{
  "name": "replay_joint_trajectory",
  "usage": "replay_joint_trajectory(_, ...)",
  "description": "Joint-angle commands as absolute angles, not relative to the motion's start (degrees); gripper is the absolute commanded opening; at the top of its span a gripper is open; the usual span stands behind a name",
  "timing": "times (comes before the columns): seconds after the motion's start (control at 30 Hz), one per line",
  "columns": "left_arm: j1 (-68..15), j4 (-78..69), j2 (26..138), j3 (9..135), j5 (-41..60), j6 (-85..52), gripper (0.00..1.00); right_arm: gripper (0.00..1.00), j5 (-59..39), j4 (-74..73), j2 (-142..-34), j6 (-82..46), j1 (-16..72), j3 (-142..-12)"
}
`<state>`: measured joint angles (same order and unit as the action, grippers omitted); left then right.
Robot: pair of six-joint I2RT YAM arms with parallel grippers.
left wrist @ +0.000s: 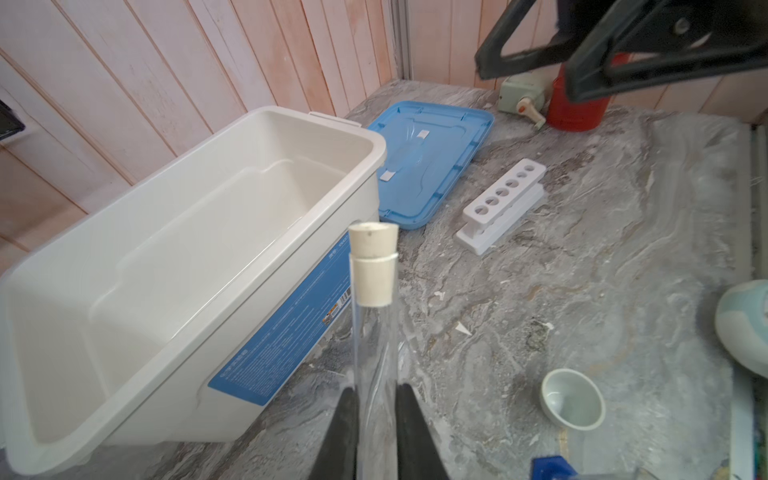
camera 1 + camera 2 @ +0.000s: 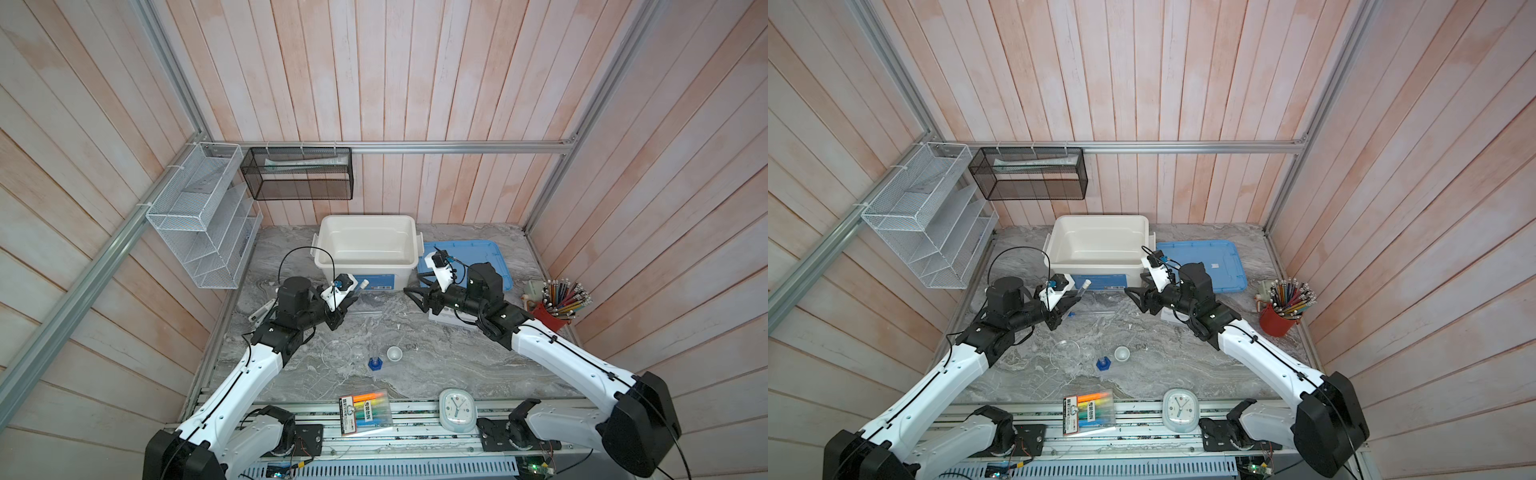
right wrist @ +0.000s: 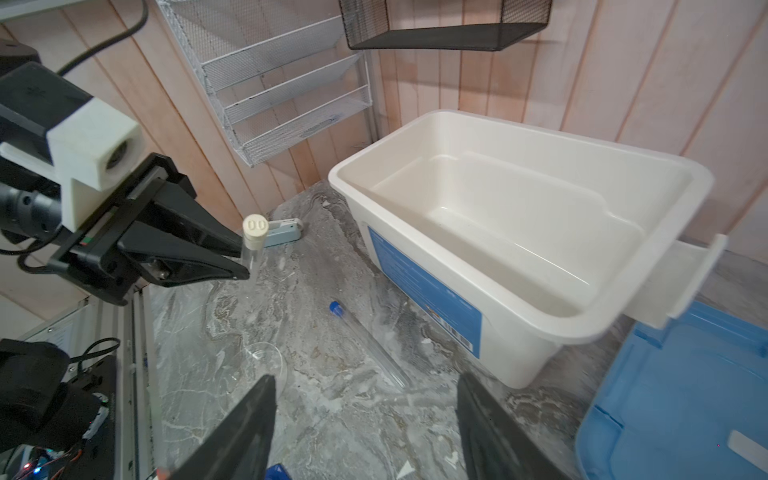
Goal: Organize the chemistry lab equipment
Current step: 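Raise the test tube with the left gripper while the right gripper approaches it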
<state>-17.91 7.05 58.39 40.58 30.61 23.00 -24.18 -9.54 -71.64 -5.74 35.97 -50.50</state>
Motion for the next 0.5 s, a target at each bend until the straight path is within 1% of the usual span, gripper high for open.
replay_joint_trajectory(0.0, -17.0, 0.8, 57.3, 39.2, 39.3, 15.9, 0.11, 0.69, -27.8, -12.2, -73.3, -5.6, 37.6, -53.6)
replay_joint_trajectory(0.07, -16.7, -0.7, 56.9, 38.8, 41.7, 14.1, 0.11, 0.64, -30.9, -15.3, -74.4, -6.8, 38.5, -54.5)
replay_joint_trajectory(0.13, -16.5, -1.9, 56.8, 38.5, 43.3, 13.0, 0.11, 0.63, -33.6, -16.2, -76.0, -6.9, 39.6, -56.3)
replay_joint_trajectory(0.3, -16.3, -3.5, 56.8, 38.2, 45.6, 12.0, 0.11, 0.6, -35.5, -19.3, -78.6, -8.4, 41.9, -57.7)
replay_joint_trajectory(0.4, -16.3, -3.8, 56.8, 38.2, 46.4, 11.4, 0.11, 0.55, -36.2, -21.3, -79.7, -9.6, 42.6, -57.9)
replay_joint_trajectory(0.47, -16.3, -3.9, 56.4, 38.1, 46.6, 11.2, 0.1, 0.53, -36.6, -22.1, -80.5, -10.5, 42.8, -58.2)
